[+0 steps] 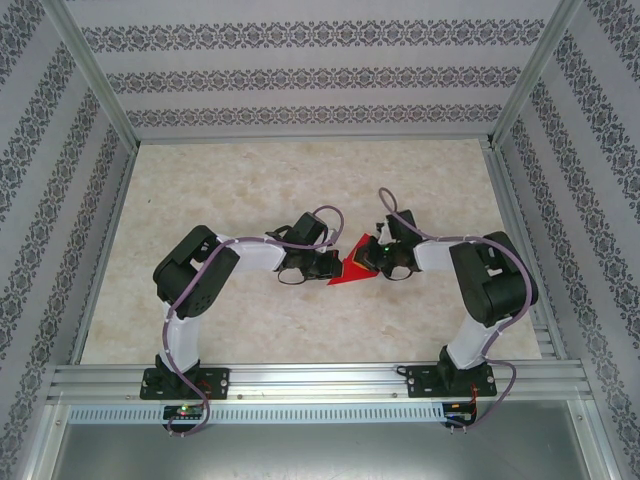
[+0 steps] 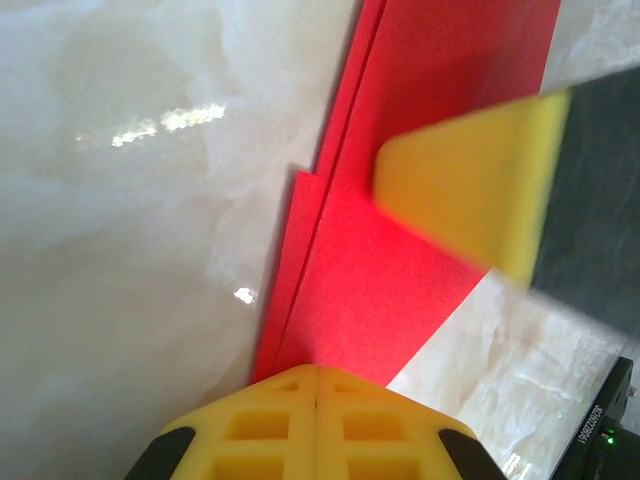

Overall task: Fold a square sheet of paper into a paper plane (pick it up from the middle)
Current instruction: Fourth fold the wing at the center of the table.

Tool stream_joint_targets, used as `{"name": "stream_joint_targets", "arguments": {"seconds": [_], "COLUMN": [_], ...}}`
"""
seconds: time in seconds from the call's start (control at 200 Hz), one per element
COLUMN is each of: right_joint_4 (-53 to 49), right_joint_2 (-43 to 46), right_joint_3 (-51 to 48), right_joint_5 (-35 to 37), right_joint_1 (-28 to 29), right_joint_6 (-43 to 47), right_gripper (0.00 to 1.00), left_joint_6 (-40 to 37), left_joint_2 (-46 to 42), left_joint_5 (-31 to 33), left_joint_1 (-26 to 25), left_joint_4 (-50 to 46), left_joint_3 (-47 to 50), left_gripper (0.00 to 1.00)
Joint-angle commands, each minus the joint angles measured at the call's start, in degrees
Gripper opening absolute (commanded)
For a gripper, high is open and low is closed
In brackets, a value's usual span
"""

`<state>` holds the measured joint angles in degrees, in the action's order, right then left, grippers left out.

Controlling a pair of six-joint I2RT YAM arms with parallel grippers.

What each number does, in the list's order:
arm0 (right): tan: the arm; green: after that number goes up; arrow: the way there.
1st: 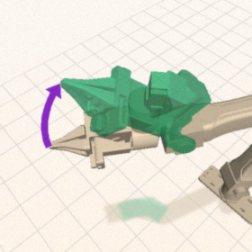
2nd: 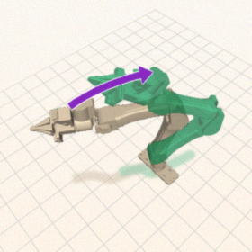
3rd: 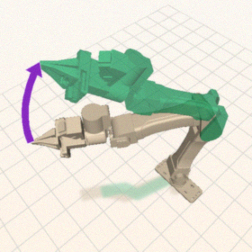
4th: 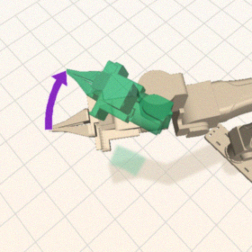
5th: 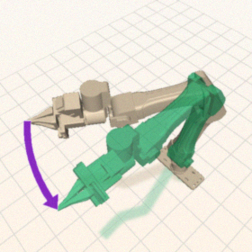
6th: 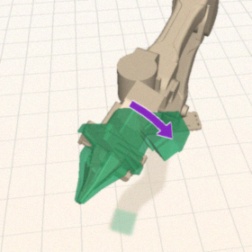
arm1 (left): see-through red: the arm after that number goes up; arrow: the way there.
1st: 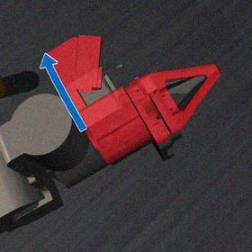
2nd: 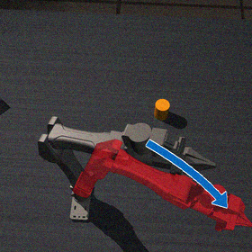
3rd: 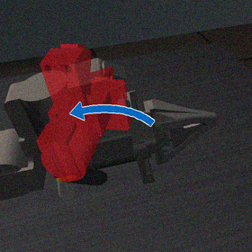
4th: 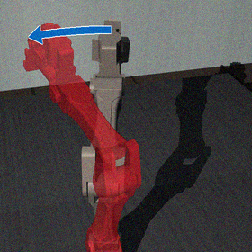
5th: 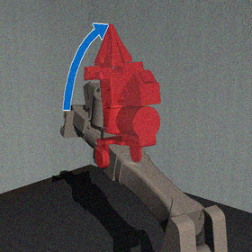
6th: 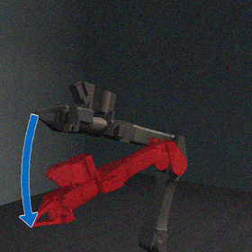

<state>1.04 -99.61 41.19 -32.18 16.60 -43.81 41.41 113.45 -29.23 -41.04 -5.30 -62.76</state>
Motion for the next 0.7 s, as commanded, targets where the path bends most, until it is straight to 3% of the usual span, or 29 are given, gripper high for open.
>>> {"name": "stream_joint_targets", "arguments": {"seconds": [0.0, 0.275, 0.545, 0.694], "right_joint_4": [-8.29, -10.97, -13.81, -13.03], "right_joint_2": [-0.70, -1.54, -0.31, 4.91], "right_joint_3": [2.45, 6.13, 8.76, 6.70], "right_joint_5": [11.62, 14.25, 17.00, 15.33], "right_joint_1": [-5.12, -9.69, -10.01, -9.36], "right_joint_6": [4.74, 5.04, 4.77, 3.03], "right_gripper": [0.03, 0.04, 0.04, 0.06], "left_joint_6": [-0.90, -1.06, -1.57, -0.93], "left_joint_2": [0.24, -0.85, -2.59, -7.06], "left_joint_5": [4.02, 3.92, 3.49, -1.40], "left_joint_1": [0.33, 0.83, 1.31, 1.06], "left_joint_4": [-8.18, -8.59, -8.90, -5.43], "left_joint_3": [3.90, 5.01, 5.94, 5.36], "left_gripper": [0.00, 0.00, 0.00, 0.00]}}
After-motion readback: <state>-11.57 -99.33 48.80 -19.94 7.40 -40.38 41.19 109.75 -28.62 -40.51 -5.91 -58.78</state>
